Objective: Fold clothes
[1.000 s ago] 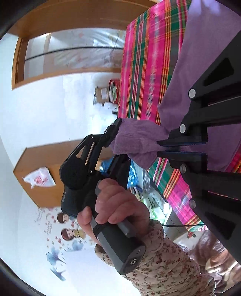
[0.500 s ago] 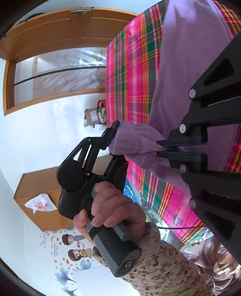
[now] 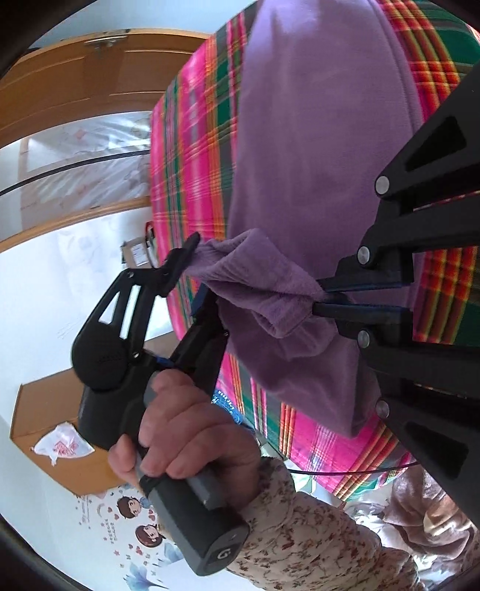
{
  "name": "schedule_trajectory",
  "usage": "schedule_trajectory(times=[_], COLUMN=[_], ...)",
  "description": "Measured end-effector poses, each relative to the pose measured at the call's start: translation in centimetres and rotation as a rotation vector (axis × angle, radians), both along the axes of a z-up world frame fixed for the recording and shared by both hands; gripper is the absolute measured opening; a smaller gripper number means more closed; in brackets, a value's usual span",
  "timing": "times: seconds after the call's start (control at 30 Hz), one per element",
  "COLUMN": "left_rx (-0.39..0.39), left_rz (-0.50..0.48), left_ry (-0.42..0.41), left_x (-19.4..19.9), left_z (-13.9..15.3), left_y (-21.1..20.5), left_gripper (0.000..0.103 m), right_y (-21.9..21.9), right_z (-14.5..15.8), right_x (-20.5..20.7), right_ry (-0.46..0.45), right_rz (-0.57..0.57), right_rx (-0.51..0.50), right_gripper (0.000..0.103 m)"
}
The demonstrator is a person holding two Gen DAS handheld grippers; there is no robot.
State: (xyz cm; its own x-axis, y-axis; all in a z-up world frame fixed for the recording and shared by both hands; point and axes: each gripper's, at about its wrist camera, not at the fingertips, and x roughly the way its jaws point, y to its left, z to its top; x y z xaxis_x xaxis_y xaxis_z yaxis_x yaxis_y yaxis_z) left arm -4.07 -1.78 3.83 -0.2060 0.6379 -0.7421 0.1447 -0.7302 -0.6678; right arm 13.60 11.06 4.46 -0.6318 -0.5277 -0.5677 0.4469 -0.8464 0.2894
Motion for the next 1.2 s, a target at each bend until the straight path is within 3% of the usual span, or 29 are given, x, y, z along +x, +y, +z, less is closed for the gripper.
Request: schedule_trajectory(times=[0.33,0.47,0.57,0.63,0.7,0.77,0.9,0.93,0.97,1.0,1.2], left_rx=[0.018,0.066,0.049,0.031,0.009,0.001,-0.017,-0.014,-0.011,-0.008,-0.016], left_rz=[0.070,0.119,0.182,0.228,0.277,0.305,0.336,0.337,0.337,0.338,0.341], left_ry=[0.089,0.137,0.153,0.158,0.165,0.167,0.161,0.159,0.156,0.153,0.158], left_x=[2.3,4.4,6.9,8.2,9.6,10.6,12.3,12.4,12.6,12.7,13.1], left_z=[0.8,1.5,0.9,0.2,-0.4,-0.9,-1.9,-2.0,-2.2,-2.3,-2.3], left_y=[-3.4,-5.9,-8.4,-9.7,-11.0,-11.8,-12.5,-12.6,-12.7,-12.7,-12.9], left_gripper=[0.034,0.041,0.042,0.042,0.042,0.042,0.042,0.042,0.042,0.043,0.042], right_y=[3.3,4.3,5.0,4.9,4.5,3.8,1.7,1.2,0.9,0.8,2.8], right_z=[-2.4,-2.1,-1.1,-0.7,-0.3,-0.2,-0.7,-0.7,-0.6,-0.4,1.7], right_x=[-1.2,-1.0,-0.7,-0.8,-1.1,-1.5,-2.1,-2.0,-1.9,-1.9,-1.5], right_ry=[-0.148,-0.131,-0.077,-0.055,-0.041,-0.049,-0.068,-0.058,-0.045,-0.036,-0.018], right_rz=[-0.050,-0.086,-0.105,-0.085,-0.051,0.002,0.063,0.065,0.064,0.067,0.059], right_rx=[-0.058,-0.056,-0.071,-0.082,-0.093,-0.098,-0.027,0.007,0.027,0.036,-0.032], right_gripper=[0.009,0.009,0.011,0.016,0.032,0.041,0.044,0.043,0.034,0.014,0.011])
